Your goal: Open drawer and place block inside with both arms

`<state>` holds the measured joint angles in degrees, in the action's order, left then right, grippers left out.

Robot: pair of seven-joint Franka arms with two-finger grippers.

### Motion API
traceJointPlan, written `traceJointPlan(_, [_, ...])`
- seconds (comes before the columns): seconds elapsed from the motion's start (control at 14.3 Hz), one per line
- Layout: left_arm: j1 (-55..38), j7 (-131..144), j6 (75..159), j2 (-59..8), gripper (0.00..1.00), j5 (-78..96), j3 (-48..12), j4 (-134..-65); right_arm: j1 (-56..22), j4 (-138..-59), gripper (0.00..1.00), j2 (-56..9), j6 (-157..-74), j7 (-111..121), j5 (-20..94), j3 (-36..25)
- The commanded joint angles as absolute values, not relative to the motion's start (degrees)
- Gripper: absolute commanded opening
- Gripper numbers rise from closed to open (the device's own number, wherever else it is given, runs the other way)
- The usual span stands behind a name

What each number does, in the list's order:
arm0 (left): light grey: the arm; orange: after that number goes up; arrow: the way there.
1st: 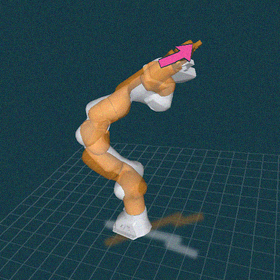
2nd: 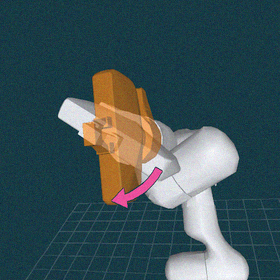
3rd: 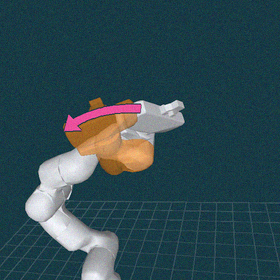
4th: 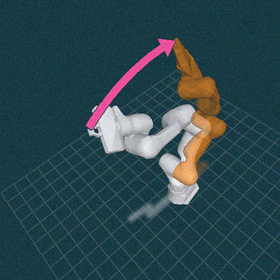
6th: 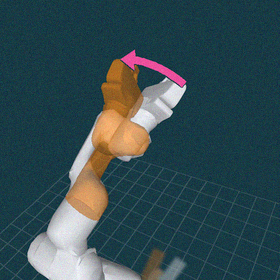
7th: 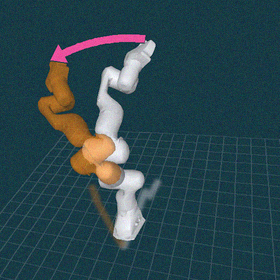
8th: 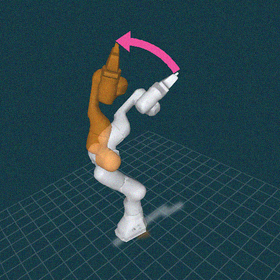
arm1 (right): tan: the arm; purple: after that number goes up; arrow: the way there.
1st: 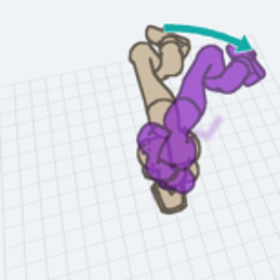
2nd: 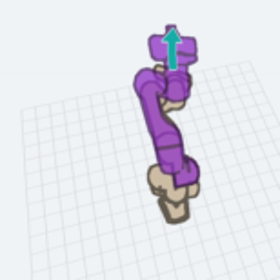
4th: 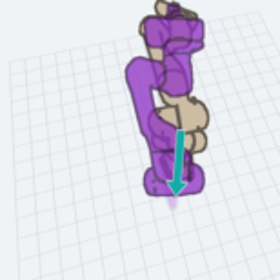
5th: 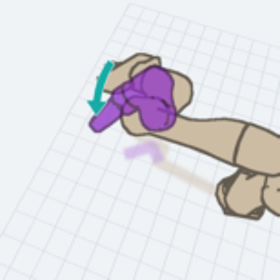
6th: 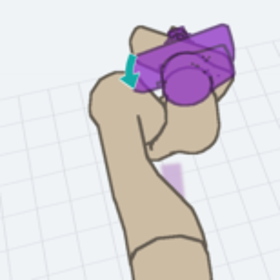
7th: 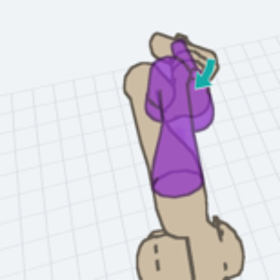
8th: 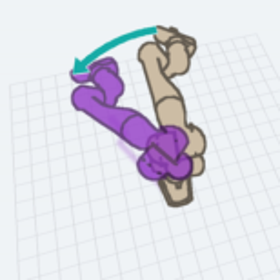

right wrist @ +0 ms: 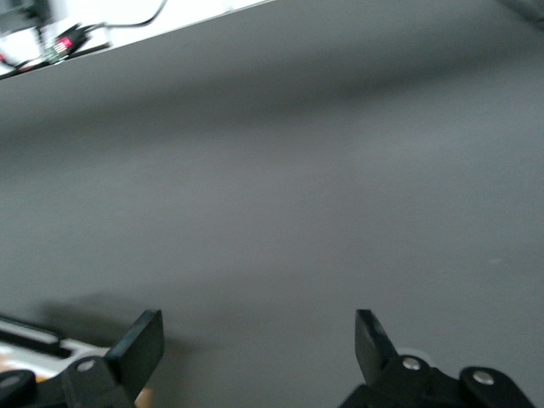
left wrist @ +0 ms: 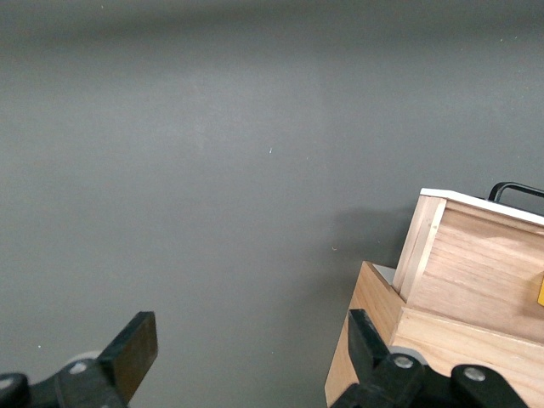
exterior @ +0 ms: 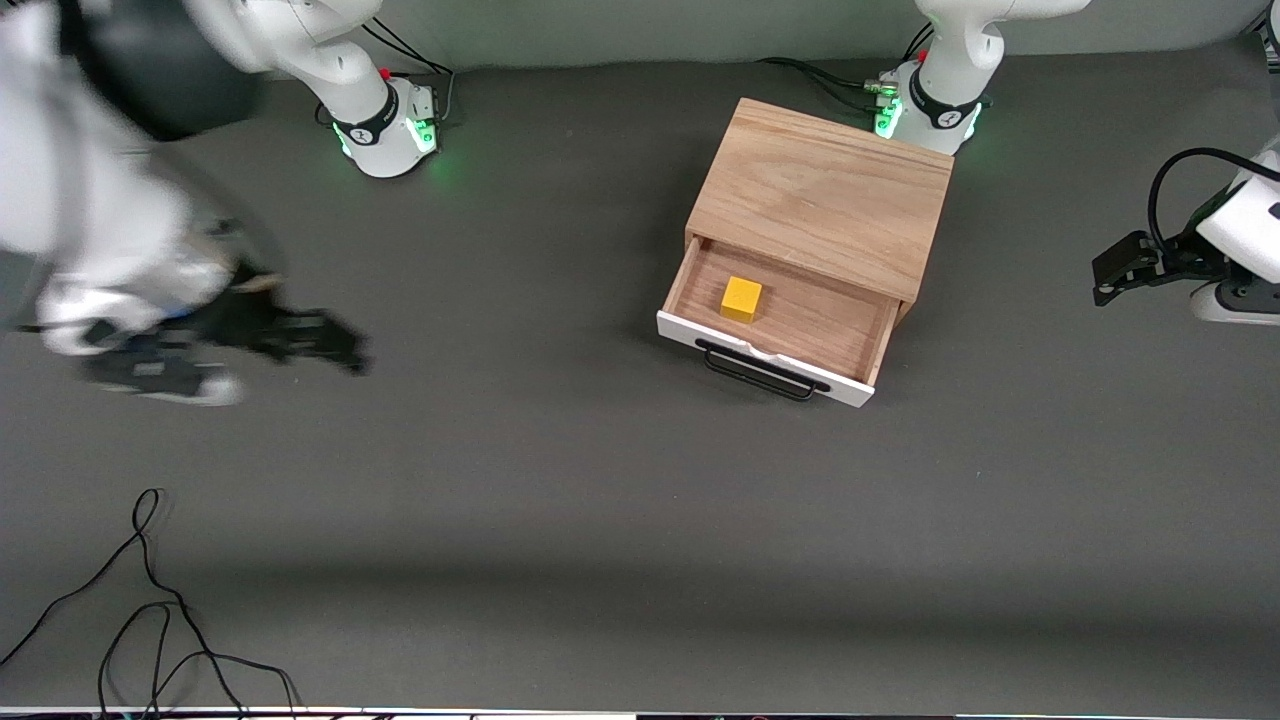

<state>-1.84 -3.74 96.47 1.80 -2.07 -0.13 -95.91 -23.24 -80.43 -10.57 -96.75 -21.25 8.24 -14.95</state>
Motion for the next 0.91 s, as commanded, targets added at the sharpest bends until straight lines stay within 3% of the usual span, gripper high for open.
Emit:
traceJointPlan(0.0, [-1.3, -3.5, 95.3, 0.4, 1.0, -1.4, 0.1, -93.3, -20.5, -87.4, 1.0, -4.6, -98.0, -15.4, 8.4, -18.4])
traceJointPlan(0.21, [1.7, -3.5, 95.0, 0.4, 1.0, -1.5, -3.4, -93.3, -11.9, -89.0, 1.0, -2.3, -97.5, -9.2, 3.3, -13.3])
traceJointPlan(0.49, [-0.7, -3.5, 94.8, 0.4, 1.0, -1.6, -1.8, -93.3, 6.4, -89.0, 1.0, -0.4, -93.1, -7.7, 0.8, 5.8])
traceJointPlan(0.84, [-1.5, -3.8, 94.0, 0.5, 1.0, -1.7, -0.2, -93.3, 7.6, -88.8, 1.0, -1.9, -93.0, -4.7, 1.3, 7.3])
